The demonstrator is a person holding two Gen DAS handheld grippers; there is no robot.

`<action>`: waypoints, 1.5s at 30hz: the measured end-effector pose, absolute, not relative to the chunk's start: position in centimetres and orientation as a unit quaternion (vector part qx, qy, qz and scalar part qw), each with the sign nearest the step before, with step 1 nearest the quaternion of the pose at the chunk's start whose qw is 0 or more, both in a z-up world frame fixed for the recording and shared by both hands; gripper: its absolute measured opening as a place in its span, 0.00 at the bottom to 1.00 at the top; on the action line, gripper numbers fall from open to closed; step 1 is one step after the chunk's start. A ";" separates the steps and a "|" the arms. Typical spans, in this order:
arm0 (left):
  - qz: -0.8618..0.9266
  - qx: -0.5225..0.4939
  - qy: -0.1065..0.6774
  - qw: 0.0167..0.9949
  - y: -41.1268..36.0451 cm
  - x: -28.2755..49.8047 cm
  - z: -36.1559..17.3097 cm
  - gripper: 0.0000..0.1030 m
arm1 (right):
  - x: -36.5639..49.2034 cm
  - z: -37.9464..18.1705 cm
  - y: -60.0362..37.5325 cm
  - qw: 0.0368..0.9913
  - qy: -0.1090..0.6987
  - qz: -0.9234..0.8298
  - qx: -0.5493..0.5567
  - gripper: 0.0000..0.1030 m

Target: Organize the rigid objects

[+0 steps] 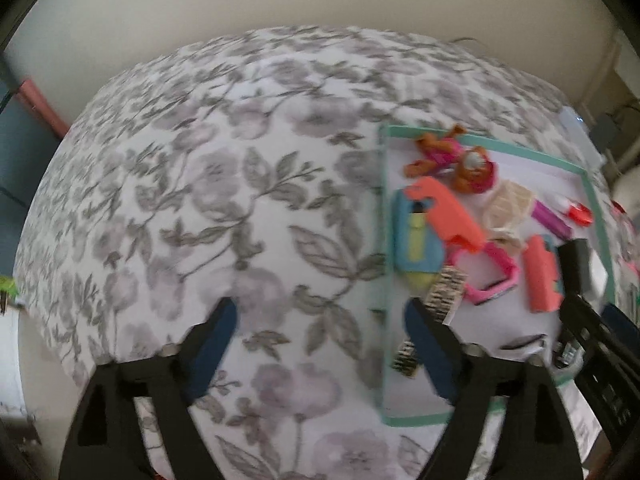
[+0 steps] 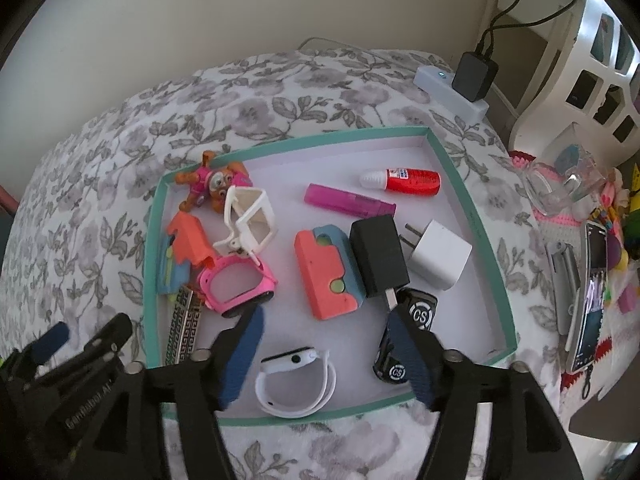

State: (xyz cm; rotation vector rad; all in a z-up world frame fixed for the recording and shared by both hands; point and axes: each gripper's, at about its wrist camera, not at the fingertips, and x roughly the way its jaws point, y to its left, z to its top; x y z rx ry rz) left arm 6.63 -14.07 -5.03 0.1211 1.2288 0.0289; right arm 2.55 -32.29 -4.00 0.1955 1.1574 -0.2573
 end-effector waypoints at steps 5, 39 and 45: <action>0.033 0.069 0.580 0.811 -12.9 6.7 -5.9 0.91 | 2.1 -4.1 -31.8 0.826 0.544 -0.119 0.089 0.87; 0.032 0.066 0.571 0.818 -11.6 4.7 -3.9 1.00 | -0.2 -3.5 -31.1 0.835 0.531 -0.113 0.090 1.00; 0.035 0.062 0.578 0.813 -11.4 4.7 -4.0 1.00 | -0.4 -3.3 -31.1 0.836 0.530 -0.111 0.090 1.00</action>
